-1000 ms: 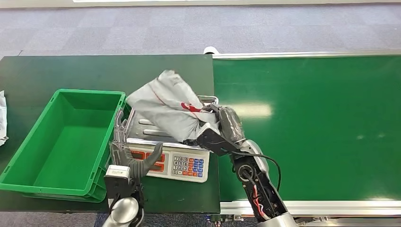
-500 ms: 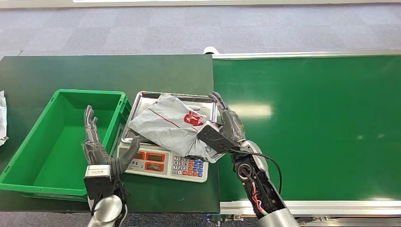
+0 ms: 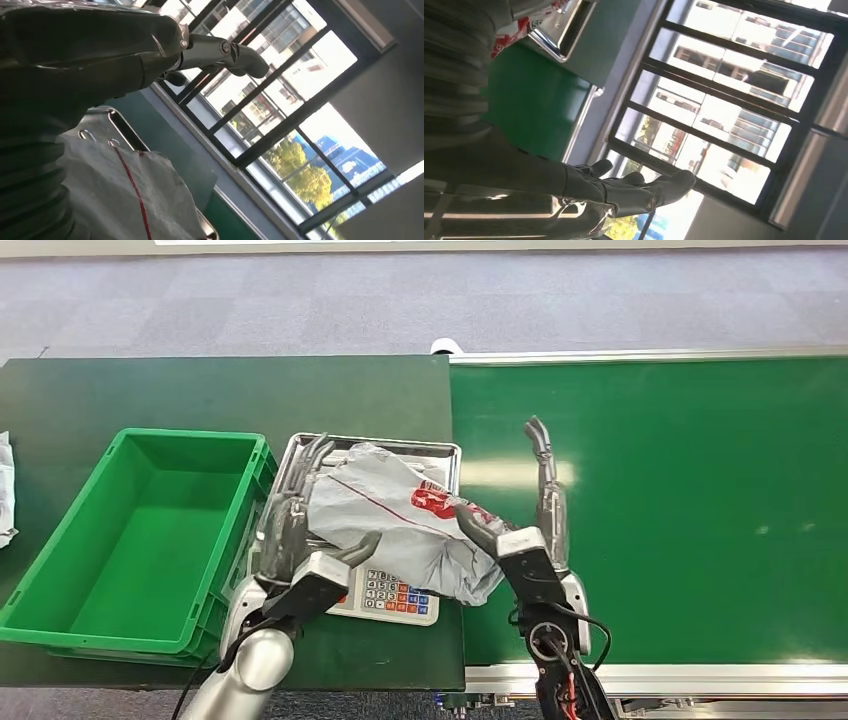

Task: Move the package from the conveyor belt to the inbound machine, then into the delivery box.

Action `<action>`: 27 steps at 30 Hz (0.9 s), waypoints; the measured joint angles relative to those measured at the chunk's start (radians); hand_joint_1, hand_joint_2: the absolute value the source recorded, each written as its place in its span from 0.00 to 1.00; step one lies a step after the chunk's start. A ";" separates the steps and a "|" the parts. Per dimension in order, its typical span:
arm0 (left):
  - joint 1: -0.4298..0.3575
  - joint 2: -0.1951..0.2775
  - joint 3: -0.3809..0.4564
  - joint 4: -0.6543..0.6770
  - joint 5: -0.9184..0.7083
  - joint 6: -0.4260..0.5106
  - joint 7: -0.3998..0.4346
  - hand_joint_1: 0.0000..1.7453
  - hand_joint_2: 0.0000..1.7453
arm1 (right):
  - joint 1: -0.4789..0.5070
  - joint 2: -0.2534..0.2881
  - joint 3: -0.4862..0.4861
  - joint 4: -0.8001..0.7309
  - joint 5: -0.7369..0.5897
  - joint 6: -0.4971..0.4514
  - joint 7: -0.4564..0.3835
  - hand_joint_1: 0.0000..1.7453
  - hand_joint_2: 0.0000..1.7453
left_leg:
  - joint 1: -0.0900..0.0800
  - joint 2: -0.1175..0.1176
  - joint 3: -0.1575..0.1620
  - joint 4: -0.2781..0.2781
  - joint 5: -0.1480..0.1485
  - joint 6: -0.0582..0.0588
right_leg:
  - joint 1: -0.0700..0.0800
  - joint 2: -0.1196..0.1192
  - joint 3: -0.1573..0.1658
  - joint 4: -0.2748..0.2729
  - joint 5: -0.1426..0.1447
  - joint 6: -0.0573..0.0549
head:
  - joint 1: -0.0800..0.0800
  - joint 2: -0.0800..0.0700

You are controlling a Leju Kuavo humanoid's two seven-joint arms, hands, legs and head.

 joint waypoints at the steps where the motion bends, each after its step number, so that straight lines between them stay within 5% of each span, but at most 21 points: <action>1: -0.033 0.001 -0.019 0.024 -0.020 -0.045 0.025 0.00 1.00 | 0.018 -0.004 0.000 -0.040 -0.022 -0.014 -0.016 0.00 1.00 | 0.000 0.000 0.000 0.000 0.000 0.000 | 0.000 0.000 0.000 0.000 0.000 0.000 | 0.000 0.000; 5: -0.162 -0.006 -0.086 0.175 -0.088 -0.166 0.131 0.00 1.00 | 0.082 -0.014 -0.001 -0.166 -0.062 -0.073 -0.083 0.00 1.00 | 0.000 0.002 0.001 0.000 0.000 0.000 | 0.000 0.002 0.001 0.000 0.001 0.000 | 0.000 0.000; 10: -0.301 -0.046 -0.111 0.405 -0.125 -0.197 0.181 0.00 1.00 | 0.135 -0.016 0.006 -0.243 -0.060 -0.087 -0.114 0.00 1.00 | 0.000 0.001 0.001 0.000 0.000 0.000 | 0.000 0.002 0.001 0.000 0.001 0.000 | 0.000 0.000; 14: -0.372 -0.076 -0.119 0.550 -0.155 -0.240 0.183 0.96 1.00 | 0.149 -0.015 0.009 -0.258 -0.057 -0.066 -0.115 0.00 1.00 | 0.000 0.002 0.001 0.000 0.000 0.000 | 0.000 0.002 0.001 0.000 0.001 0.000 | 0.000 0.000; 27: -0.439 -0.115 -0.117 0.714 -0.130 -0.279 0.154 1.00 1.00 | 0.147 -0.015 0.008 -0.258 -0.064 -0.052 -0.105 0.00 1.00 | 0.000 0.001 0.001 0.000 0.000 0.000 | 0.000 0.002 0.002 0.000 0.001 0.000 | 0.000 0.000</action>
